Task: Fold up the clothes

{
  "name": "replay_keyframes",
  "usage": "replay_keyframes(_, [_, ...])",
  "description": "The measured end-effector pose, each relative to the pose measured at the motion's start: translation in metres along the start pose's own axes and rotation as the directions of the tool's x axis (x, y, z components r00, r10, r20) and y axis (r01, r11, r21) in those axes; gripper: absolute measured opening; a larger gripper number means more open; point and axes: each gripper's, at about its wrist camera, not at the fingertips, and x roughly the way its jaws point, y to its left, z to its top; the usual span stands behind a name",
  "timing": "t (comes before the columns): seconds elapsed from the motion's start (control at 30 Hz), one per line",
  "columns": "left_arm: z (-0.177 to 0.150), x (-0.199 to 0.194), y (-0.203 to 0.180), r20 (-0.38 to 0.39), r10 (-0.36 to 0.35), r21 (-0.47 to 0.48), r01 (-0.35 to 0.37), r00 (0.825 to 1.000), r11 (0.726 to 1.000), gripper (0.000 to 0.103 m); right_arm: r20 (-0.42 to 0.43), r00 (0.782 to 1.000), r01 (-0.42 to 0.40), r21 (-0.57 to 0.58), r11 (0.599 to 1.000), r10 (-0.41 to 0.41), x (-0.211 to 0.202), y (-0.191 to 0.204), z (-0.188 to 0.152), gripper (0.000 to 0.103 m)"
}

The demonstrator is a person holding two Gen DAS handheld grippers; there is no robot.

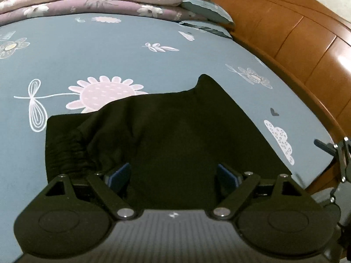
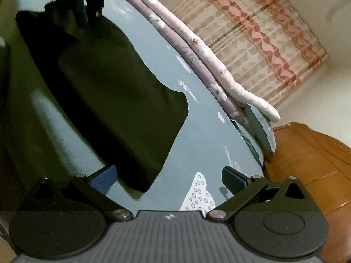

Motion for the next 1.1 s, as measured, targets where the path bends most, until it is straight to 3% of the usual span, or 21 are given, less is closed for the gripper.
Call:
replay_keyframes(0.23, [0.002, 0.0, 0.0, -0.015, 0.004, 0.017, -0.004, 1.0, 1.0, 0.087, -0.037, 0.999, 0.001, -0.003, 1.0, -0.002, 0.02, -0.011, -0.004, 0.103])
replay_keyframes(0.43, [-0.002, -0.008, 0.002, -0.01, -0.011, 0.043, 0.011, 1.0, 0.999, 0.087, -0.111, 0.994, -0.002, 0.094, 0.996, 0.012, 0.016, -0.033, -0.022, 0.103])
replay_keyframes(0.53, [0.0, -0.02, -0.002, 0.03, -0.011, 0.054, 0.01, 0.999, 0.998, 0.087, -0.05, 0.995, -0.074, 0.218, 0.973, 0.087, 0.007, -0.051, -0.014, 0.103])
replay_keyframes(0.63, [0.002, -0.032, -0.007, 0.069, -0.012, 0.066, 0.008, 0.998, 0.998, 0.087, 0.055, 0.979, -0.2, 0.381, 0.903, 0.194, 0.003, -0.069, 0.0, 0.103])
replay_keyframes(0.73, [-0.001, -0.036, -0.005, 0.08, -0.005, 0.064, 0.0, 0.997, 0.998, 0.087, 0.182, 0.918, -0.394, 0.527, 0.753, 0.353, 0.016, -0.076, 0.012, 0.103])
replay_keyframes(0.83, [-0.015, -0.03, 0.008, 0.045, 0.016, 0.022, -0.017, 0.999, 1.0, 0.087, 0.208, 0.865, -0.484, 0.587, 0.649, 0.456, 0.037, -0.065, 0.015, 0.103])
replay_keyframes(0.93, [-0.026, -0.035, 0.021, 0.046, -0.004, -0.016, 0.004, 0.999, 1.0, 0.087, 0.152, 0.84, -0.487, 0.633, 0.602, 0.52, 0.052, -0.051, 0.007, 0.103])
replay_keyframes(1.03, [-0.03, -0.048, 0.03, 0.068, -0.025, -0.051, 0.029, 0.997, 0.998, 0.087, 0.141, 0.849, -0.469, 0.648, 0.601, 0.51, 0.047, -0.051, 0.001, 0.103])
replay_keyframes(1.1, [-0.026, -0.06, 0.036, 0.108, -0.039, -0.07, 0.047, 0.993, 0.996, 0.088, 0.154, 0.846, -0.468, 0.673, 0.573, 0.51, 0.042, -0.059, 0.0, 0.103])
